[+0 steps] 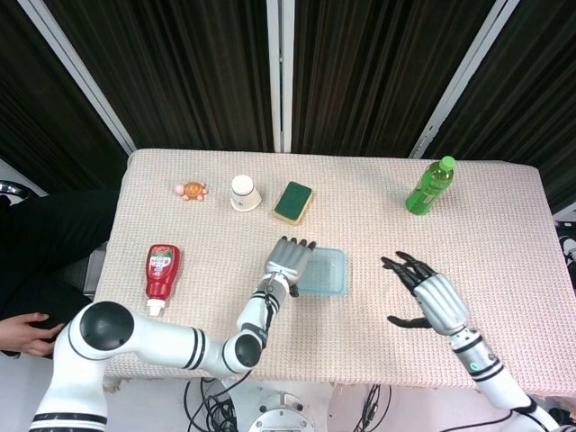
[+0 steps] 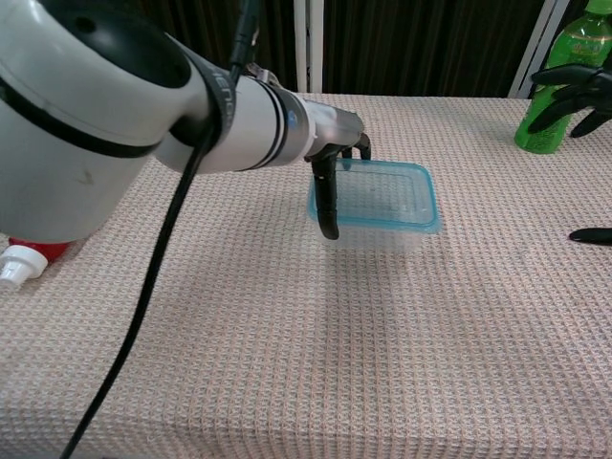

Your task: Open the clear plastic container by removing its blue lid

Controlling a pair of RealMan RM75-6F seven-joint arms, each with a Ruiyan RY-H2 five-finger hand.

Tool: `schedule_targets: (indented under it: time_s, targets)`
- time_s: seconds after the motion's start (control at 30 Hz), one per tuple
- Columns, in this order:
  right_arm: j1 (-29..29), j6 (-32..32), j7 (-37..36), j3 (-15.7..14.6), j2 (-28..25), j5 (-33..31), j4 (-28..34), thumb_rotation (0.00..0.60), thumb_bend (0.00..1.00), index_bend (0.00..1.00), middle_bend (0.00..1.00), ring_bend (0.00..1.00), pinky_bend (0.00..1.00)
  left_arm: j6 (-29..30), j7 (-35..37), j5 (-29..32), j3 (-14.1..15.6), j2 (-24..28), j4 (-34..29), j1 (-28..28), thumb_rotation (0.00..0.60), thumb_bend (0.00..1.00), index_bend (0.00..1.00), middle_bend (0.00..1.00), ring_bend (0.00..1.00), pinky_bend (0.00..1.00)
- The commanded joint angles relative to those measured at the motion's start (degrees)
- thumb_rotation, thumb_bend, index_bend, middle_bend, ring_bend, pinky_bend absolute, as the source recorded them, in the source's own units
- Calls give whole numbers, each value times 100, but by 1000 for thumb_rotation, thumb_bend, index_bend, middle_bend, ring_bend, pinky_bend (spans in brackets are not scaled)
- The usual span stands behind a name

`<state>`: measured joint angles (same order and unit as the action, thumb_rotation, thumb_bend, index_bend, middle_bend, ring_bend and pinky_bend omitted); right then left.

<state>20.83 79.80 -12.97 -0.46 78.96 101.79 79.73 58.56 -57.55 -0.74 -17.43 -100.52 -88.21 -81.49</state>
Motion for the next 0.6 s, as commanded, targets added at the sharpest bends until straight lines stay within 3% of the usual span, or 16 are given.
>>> schedule_targets:
  time_s: [0.03,0.27,0.6]
  targets:
    - [376,-393,263,92,454,102,-63,600,0,162,296,121,283,69,51,-73,188,217,-190,177,600,0,257,333,228,204]
    - [921,-962,802,358,1240,0,-482,600,14,271,342,134,285,-183,165,-88,317,372,-194,334,600,0,257,333,228,193]
    - [1305,-1070,1187,557,1860,-141,-1138,600,40,355,364,134,285,-609,396,-258,405,440,-8,383,600,0,257,332,228,187]
